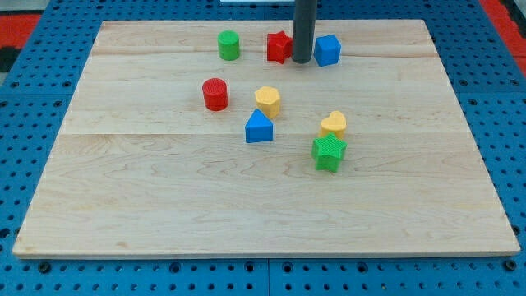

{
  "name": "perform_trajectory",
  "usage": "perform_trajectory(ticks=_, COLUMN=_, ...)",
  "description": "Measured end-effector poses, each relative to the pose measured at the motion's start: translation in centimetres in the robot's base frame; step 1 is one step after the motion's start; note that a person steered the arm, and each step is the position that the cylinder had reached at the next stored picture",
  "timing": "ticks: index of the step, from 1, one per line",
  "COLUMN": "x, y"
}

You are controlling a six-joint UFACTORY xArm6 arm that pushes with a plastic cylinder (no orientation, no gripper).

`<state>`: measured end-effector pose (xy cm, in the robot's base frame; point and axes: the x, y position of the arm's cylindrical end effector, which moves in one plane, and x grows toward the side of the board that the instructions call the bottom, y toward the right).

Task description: Move the blue cube towards the top right

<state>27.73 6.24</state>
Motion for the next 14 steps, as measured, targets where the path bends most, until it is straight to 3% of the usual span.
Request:
perform_trajectory(ticks=1, x=-1.0, y=2.3)
perform_trajectory(ticks=3, x=-0.3, y=13.2)
perform_trajectory(ticks=6, x=1.0, y=19.2)
perform_trajectory(ticks=14, x=-4.9, y=16.3)
